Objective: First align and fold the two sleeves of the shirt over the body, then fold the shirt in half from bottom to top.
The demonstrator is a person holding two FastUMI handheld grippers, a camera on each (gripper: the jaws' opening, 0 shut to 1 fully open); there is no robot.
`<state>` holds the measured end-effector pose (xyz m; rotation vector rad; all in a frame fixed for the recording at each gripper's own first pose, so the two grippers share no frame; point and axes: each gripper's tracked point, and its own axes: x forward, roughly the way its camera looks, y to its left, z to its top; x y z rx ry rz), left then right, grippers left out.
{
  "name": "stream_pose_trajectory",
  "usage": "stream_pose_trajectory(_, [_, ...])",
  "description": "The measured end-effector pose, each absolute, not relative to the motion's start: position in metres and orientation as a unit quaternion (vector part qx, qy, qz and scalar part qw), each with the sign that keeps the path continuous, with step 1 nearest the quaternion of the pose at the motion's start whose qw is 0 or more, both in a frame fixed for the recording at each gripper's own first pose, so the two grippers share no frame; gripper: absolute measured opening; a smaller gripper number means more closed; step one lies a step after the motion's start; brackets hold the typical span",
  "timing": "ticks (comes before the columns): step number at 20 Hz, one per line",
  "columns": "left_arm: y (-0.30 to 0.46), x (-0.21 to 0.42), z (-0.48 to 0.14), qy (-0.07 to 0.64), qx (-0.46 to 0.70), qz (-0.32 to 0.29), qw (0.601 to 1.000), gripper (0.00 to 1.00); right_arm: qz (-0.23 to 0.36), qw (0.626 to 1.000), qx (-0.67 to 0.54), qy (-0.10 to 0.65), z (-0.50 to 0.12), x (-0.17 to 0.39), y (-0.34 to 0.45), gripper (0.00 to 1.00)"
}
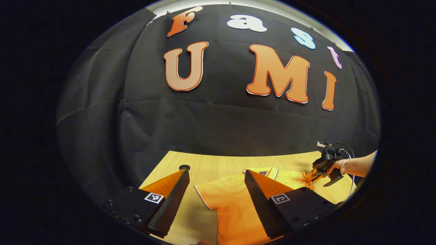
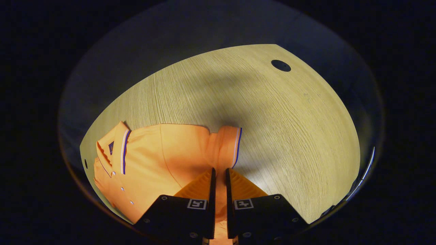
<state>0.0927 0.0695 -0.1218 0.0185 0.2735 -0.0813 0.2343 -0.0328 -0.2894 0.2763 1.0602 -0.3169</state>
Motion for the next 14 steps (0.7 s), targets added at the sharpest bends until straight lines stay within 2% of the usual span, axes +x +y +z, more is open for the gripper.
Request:
stream_pose_trajectory(9, [0.08,0.091,-0.117,0.126,0.002,-0.046,0.991,0.98,-0.143,0.861,0.126,0.472,-0.252,0.233,-0.016,0.15])
stream_pose_trajectory(12, [0.09,0.088,-0.116,0.123,-0.003,-0.046,0.991,0.98,-0.122,0.87,0.125,0.461,-0.23,0.232,0.012,0.15])
stream_pose_trajectory(14, [0.098,0.084,-0.115,0.121,-0.008,-0.045,0.992,0.98,-0.085,0.877,0.125,0.456,-0.216,0.23,0.052,0.15])
